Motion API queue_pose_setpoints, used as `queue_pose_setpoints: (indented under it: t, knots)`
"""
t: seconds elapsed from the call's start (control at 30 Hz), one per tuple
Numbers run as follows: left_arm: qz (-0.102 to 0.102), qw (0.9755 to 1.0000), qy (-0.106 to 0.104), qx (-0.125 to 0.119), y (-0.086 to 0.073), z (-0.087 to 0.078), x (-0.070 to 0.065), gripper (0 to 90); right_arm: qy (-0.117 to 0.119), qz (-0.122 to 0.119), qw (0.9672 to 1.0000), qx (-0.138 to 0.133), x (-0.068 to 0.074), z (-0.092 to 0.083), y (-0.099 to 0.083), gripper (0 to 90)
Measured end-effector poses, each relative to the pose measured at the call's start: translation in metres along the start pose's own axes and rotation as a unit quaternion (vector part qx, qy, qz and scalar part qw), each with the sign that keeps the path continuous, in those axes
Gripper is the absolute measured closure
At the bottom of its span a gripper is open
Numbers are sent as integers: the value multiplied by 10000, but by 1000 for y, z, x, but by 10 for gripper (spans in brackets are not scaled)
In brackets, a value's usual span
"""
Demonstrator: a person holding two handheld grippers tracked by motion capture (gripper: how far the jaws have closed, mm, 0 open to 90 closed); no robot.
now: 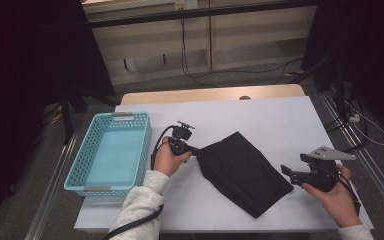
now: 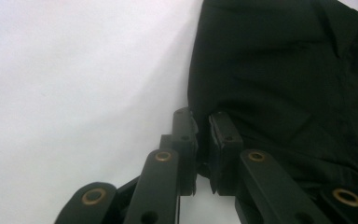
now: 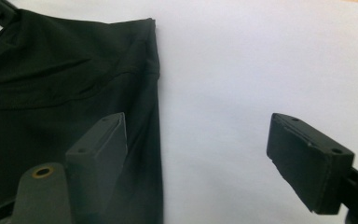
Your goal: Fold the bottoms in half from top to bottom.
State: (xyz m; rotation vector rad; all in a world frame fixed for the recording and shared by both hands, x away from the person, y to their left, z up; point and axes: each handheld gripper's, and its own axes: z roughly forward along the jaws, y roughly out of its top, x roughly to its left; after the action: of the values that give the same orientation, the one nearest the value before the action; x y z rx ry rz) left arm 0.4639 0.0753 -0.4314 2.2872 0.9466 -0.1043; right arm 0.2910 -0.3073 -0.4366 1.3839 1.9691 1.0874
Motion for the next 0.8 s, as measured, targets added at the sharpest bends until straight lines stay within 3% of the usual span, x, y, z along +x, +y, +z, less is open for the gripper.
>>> queue_pose_setpoints:
  t: [0.33, 0.43, 0.53, 0.6, 0.67, 0.73, 0.8]
  knots:
    - [-115, 9997, 203, -94, 18, -4, 18, 824, 79, -19, 10000, 50, 3, 4, -1, 193]
    - [-237, 9990, 226, -298, 23, -5, 24, 823, 83, -37, 9999, 66, 4, 4, -1, 192]
    - [-391, 9974, 381, -476, 24, -6, 26, 789, 153, -44, 9999, 27, 5, 6, -1, 189]
    - [-519, 9954, 575, -556, 22, -9, 27, 715, 178, -88, 9998, 10, 7, 6, 0, 189]
    - [-739, 9930, 631, -668, 20, -12, 27, 520, 190, -83, 9998, -2, 9, 7, 1, 189]
    - [-795, 9922, 654, -704, 16, -12, 26, 440, 194, -109, 9998, 0, 11, 8, 2, 189]
    - [-736, 9928, 712, -614, 12, -10, 25, 339, 196, -101, 9998, 15, 14, 10, 2, 185]
